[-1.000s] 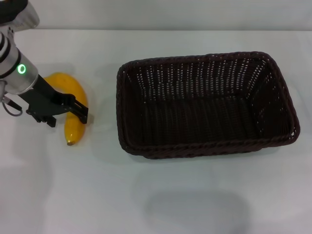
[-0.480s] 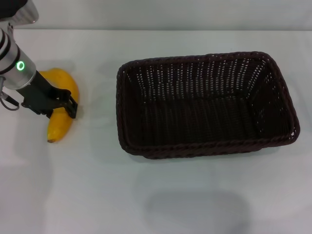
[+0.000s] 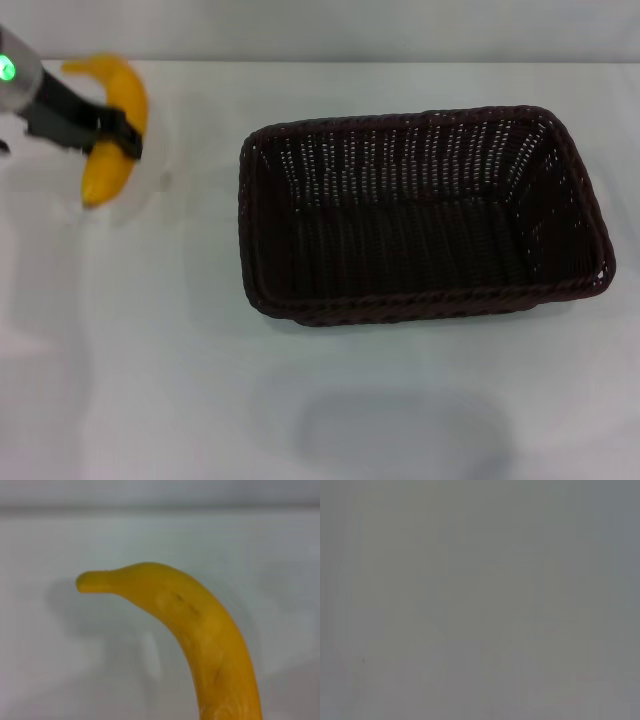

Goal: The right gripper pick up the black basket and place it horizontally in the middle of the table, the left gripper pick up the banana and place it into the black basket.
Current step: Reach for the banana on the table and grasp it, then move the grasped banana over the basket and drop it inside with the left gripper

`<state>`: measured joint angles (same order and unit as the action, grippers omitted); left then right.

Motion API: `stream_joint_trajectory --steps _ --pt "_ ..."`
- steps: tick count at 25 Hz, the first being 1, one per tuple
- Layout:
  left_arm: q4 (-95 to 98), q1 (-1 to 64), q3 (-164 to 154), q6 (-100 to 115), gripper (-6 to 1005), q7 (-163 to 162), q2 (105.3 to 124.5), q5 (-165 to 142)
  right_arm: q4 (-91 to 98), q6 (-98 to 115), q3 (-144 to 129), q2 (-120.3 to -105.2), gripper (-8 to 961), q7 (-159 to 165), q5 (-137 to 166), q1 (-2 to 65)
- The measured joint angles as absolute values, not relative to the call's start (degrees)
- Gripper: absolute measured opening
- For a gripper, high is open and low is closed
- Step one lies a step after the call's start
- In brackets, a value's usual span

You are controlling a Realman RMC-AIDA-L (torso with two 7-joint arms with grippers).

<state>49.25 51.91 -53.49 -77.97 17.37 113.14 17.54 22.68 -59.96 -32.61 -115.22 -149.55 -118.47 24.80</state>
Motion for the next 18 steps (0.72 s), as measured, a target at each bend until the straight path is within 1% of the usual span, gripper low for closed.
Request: stream_joint_trajectory --steps 5,7,10,15,18 --pt "62.9 48.33 -52.3 -87.31 480 29.88 112.62 33.26 22.83 -60.68 -32.71 -115.28 874 -149.02 -118.47 25.0" --pt "65.44 48.08 -51.3 -93.56 480 36.14 112.05 43.66 22.83 -60.98 -32.74 -115.28 874 -148.74 -118.47 25.04" --pt "65.9 48.08 -51.37 -100.01 480 42.3 111.89 52.63 22.66 -62.44 -32.67 -115.31 874 -148.34 -118.47 25.05" --pt "63.54 48.92 -53.49 -102.46 481 46.63 113.84 54.28 22.4 -65.35 -32.65 -115.37 874 -146.92 -119.27 24.61" --pt "61.06 49.44 -55.81 -102.33 480 49.14 114.66 54.7 22.5 -66.87 -32.66 -115.31 874 -145.57 -119.75 23.97"
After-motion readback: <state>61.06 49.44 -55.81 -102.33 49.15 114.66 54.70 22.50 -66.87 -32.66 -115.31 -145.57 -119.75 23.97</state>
